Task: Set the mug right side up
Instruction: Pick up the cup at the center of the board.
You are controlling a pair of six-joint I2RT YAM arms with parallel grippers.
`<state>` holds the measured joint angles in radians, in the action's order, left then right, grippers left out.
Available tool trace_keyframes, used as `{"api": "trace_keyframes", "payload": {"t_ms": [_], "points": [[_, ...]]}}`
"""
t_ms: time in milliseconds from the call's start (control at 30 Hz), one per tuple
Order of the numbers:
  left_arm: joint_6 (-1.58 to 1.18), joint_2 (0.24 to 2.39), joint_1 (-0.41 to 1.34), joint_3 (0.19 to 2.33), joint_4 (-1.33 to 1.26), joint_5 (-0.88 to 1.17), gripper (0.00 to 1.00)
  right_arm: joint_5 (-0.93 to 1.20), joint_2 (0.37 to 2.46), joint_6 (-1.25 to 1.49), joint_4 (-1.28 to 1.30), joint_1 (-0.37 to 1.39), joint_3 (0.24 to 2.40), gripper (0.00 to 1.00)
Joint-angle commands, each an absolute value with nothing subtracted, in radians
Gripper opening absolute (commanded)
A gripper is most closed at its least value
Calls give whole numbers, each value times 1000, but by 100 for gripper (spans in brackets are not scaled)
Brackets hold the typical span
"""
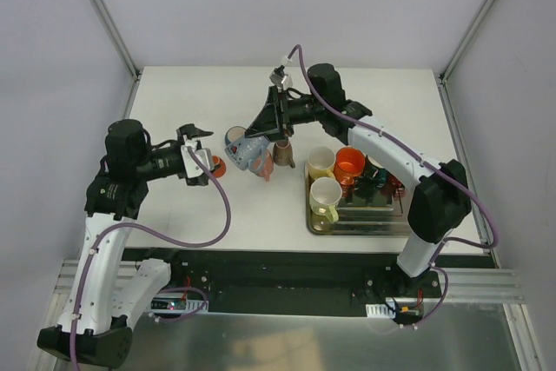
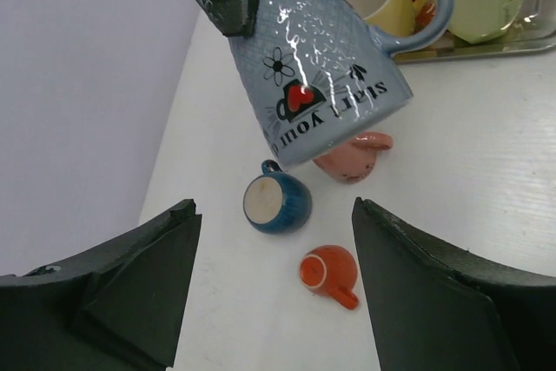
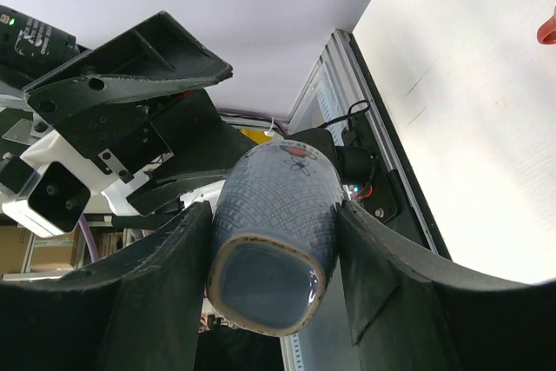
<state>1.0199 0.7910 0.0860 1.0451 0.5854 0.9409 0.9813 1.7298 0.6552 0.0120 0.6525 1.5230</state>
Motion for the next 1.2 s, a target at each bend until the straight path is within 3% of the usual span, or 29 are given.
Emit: {"api": "trace_keyframes", "payload": {"t_ms": [0, 367, 633, 667, 833, 1000, 1167], "points": [[917, 796, 147, 1002, 318, 813, 72, 1016, 1712, 686, -52, 660, 1578, 0], [810, 825, 371, 881, 46, 651, 55, 1025, 1720, 689, -54, 660, 1583, 0], [772, 842, 476, 876, 14, 517, 4, 930, 1694, 627, -5, 660, 1510, 0], [761, 842, 476, 874, 14, 506, 0, 920, 1686, 620, 23, 660, 1496, 9], [706, 819, 476, 891, 113, 469, 0, 870, 1649, 559, 51, 650, 1433, 61], [672, 870, 476, 1089, 576, 474, 0, 806, 1591, 470, 113, 582, 1388, 77], [712, 991, 476, 1267, 1076, 482, 0, 687, 1522, 358, 212, 486, 1347, 82]]}}
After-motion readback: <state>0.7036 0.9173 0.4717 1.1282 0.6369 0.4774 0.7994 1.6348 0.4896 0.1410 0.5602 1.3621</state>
